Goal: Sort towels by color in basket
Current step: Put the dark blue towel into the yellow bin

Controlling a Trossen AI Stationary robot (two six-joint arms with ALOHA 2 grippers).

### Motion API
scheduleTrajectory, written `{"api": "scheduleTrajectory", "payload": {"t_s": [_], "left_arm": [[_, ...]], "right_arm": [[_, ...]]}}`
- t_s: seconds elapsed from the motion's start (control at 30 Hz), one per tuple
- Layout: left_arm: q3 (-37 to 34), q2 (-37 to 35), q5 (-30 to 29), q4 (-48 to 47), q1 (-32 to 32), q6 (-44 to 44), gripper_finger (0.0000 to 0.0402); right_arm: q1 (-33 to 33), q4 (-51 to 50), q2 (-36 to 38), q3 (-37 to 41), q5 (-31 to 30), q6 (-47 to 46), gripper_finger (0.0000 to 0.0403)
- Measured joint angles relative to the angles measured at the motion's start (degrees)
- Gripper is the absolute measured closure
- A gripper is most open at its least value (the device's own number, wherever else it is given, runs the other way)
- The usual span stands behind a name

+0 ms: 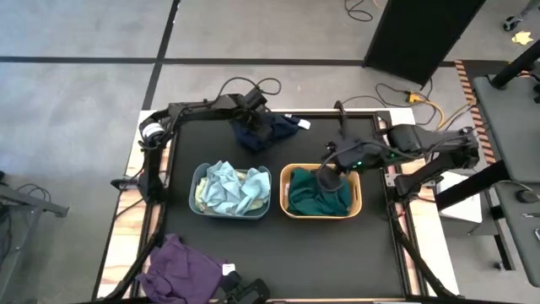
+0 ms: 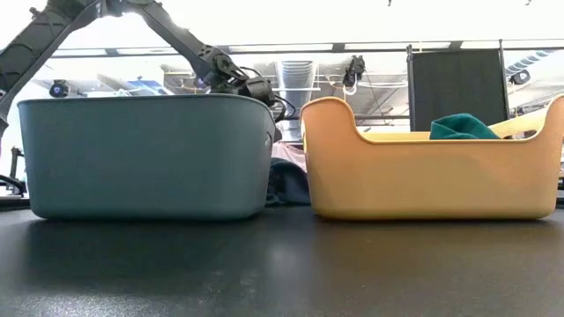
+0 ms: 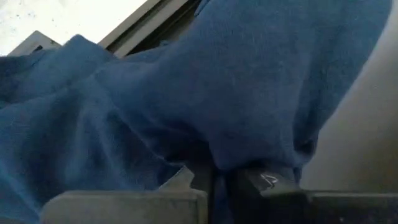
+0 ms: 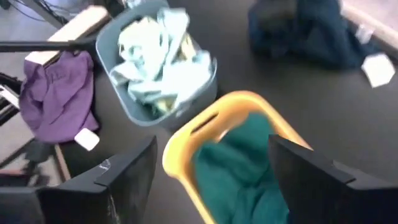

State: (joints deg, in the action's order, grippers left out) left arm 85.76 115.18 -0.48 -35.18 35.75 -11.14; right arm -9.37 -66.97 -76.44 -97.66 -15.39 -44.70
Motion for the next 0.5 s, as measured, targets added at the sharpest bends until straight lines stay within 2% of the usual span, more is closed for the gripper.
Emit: {"api": "scheduleTrajectory", "payload": {"t_s": [0.17,0.33,0.5], "left_arm": [[0.8,-2.8,0.0,-0.7,-0.7,0.2,0.0400],[0.9,-11.5,1.5,0.2,-3.1,2.3,0.0401],[1.0,-20.4,2.9,2.0,-5.7,3.2,0.0401]], "right_arm": [[0.0,0.1,-0.1,-4.2,-5.6,9.9,0.0123],[0.0,0.5,-0.2,-6.3,-9.0,15.3,0.0139],[0.0,0.5,-0.2,-6.9,-12.4,16.9,0.0152]]}}
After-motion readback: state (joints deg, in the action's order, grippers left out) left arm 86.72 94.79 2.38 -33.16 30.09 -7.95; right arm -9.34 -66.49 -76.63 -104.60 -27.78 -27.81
